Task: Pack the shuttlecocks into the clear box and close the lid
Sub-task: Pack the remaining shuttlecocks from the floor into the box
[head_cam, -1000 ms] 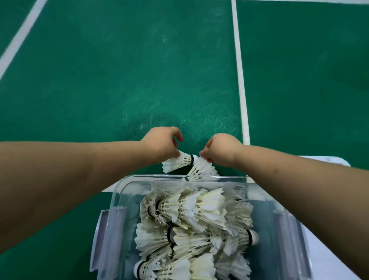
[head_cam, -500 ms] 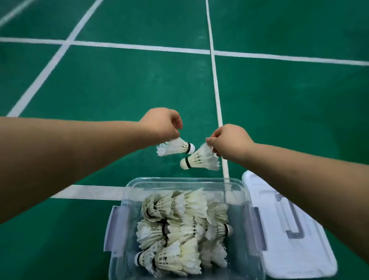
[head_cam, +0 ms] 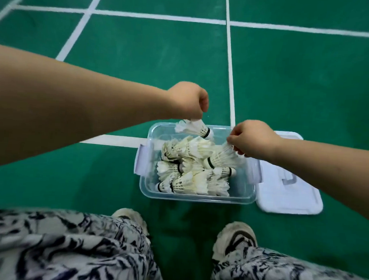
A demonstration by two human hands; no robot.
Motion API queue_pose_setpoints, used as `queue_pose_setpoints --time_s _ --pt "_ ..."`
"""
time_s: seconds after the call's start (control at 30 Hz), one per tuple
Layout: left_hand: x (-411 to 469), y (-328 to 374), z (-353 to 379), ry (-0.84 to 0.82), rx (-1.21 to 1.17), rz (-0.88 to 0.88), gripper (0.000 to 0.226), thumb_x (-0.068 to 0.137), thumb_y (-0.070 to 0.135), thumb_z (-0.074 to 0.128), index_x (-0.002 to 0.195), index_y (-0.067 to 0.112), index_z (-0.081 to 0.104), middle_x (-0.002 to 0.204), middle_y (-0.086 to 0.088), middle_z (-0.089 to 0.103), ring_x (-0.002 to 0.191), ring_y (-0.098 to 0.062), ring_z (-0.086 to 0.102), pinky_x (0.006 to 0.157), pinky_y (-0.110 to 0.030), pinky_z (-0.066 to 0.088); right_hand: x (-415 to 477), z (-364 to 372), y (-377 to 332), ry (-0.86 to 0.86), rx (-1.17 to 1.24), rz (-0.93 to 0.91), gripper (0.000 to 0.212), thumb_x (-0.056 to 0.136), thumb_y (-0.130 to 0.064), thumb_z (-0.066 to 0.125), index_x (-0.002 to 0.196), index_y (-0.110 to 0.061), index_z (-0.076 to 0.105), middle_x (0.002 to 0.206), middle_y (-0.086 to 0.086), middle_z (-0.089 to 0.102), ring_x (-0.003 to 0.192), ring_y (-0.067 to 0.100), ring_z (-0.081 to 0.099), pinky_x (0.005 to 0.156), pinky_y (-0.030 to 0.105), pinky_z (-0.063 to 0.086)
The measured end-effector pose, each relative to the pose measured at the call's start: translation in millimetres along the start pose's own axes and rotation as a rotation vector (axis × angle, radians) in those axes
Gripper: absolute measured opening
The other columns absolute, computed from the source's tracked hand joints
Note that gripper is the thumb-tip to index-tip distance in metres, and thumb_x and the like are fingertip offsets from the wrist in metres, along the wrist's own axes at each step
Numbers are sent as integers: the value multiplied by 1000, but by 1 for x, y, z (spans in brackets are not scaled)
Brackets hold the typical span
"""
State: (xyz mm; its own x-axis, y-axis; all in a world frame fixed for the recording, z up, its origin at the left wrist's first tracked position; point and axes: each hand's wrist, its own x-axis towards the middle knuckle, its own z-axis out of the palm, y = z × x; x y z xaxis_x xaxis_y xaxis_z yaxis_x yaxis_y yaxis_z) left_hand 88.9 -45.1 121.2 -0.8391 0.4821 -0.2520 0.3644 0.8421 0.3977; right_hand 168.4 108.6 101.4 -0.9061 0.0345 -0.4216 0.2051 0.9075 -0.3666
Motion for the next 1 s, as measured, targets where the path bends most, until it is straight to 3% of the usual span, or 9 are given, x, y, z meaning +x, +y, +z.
queue_pose_setpoints --time_s 0.3,0.47,0.6,0.7,0.8,0.9,1.0 --pt "4 7 16 -102 34 30 27 80 5 53 103 15 64 88 5 57 82 -13 50 71 -21 37 2 26 13 -111 -191 12 25 86 -16 47 89 -2 68 91 16 69 84 32 62 70 32 49" --pt "14 13 22 -105 10 48 26 81 7 53 102 16 64 87 5 57 82 -12 50 71 -20 38 -1 50 19 -239 65 89 27 93 -15 47 78 -2 66 75 12 71 71 27 68 74 35 57" --pt "18 12 25 -122 -6 55 24 80 7 55 101 16 64 87 6 58 80 -12 51 70 -19 37 4 60 29 -232 299 181 24 95 -16 47 78 -6 60 68 10 65 64 24 68 72 38 58" --pt "19 11 27 -146 11 63 23 81 8 57 100 16 64 90 4 62 78 -13 51 63 -21 37 7 71 34 -264 509 236 20 95 -14 50 77 -10 56 64 5 59 53 13 61 58 27 56" --pt "20 14 27 -188 48 84 24 81 9 58 102 18 62 100 2 67 76 -13 49 58 -23 36 7 79 33 -327 602 225 20 94 -10 51 76 -13 56 65 4 58 53 11 60 52 20 53" --pt "23 18 28 -210 103 117 27 82 8 58 107 19 58 106 1 63 79 -15 47 60 -25 33 9 73 35 -270 507 163 21 90 -14 58 70 -16 55 68 3 60 53 10 59 56 24 52" --pt "29 24 30 -152 124 136 25 80 0 50 95 20 46 101 -6 54 85 -24 49 68 -31 36 11 58 35 -69 437 131 30 81 -26 69 60 -19 49 61 -2 55 54 10 52 59 28 42"
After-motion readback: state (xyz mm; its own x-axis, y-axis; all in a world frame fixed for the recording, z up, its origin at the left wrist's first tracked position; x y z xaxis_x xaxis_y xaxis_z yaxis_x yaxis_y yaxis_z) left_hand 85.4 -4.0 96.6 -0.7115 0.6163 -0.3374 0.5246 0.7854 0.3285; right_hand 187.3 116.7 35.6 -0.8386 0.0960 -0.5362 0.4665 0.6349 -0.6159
